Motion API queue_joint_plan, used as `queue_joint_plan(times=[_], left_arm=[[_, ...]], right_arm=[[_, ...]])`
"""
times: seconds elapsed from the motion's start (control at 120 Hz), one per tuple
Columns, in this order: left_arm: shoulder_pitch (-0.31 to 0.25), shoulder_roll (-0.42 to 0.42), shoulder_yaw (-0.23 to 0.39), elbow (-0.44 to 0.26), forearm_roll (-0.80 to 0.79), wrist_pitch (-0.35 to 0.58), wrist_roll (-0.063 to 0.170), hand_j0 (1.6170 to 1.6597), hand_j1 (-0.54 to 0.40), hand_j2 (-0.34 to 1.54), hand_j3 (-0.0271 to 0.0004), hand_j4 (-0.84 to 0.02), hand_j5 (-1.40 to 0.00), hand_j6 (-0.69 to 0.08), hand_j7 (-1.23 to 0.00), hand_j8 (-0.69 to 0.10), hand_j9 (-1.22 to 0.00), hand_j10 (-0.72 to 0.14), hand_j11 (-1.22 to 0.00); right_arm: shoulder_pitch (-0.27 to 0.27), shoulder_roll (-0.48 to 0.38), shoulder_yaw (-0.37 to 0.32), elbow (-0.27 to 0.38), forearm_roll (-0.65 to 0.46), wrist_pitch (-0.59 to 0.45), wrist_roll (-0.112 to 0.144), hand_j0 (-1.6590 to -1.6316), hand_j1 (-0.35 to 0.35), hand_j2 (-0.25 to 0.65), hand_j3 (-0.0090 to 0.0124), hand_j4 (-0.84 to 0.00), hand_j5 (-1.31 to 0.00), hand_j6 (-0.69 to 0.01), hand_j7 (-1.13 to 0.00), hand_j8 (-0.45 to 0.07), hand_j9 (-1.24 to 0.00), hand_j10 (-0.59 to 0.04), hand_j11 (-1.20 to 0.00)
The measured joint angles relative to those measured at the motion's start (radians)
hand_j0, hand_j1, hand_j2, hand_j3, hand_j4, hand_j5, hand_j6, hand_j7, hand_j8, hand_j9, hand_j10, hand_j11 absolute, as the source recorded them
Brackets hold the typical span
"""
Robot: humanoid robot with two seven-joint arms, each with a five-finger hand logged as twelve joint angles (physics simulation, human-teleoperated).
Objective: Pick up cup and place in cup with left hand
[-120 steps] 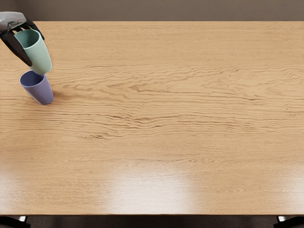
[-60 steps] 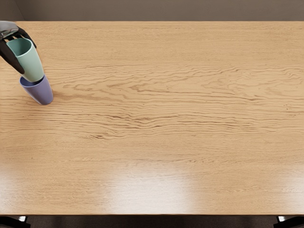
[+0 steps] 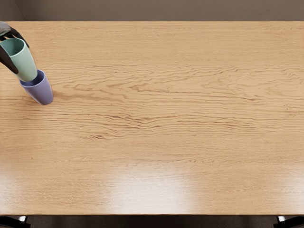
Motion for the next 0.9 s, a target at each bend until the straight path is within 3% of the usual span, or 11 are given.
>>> queue_joint_plan(times=[0.4,0.9], left_arm=[[0.007,-0.052,0.001,0.061,0.007,0.002,0.0,1.6534,-0.092,0.11,0.0,-0.455,-0.63,-0.309,-0.64,-0.316,-0.65,-0.466,-0.65],[0.005,-0.07,0.027,0.079,0.012,0.004,0.0,1.6534,-0.102,0.12,0.0,-0.449,-0.63,-0.296,-0.64,-0.309,-0.65,-0.466,-0.65]], right_arm=[[0.0,0.0,0.0,0.0,0.0,0.0,0.0,-1.6581,-0.349,0.0,0.0,0.0,0.0,0.0,0.0,0.0,0.0,0.0,0.0],[0.0,0.0,0.0,0.0,0.0,0.0,0.0,-1.6581,-0.349,0.0,0.0,0.0,0.0,-0.001,0.0,0.0,0.0,0.0,0.0]])
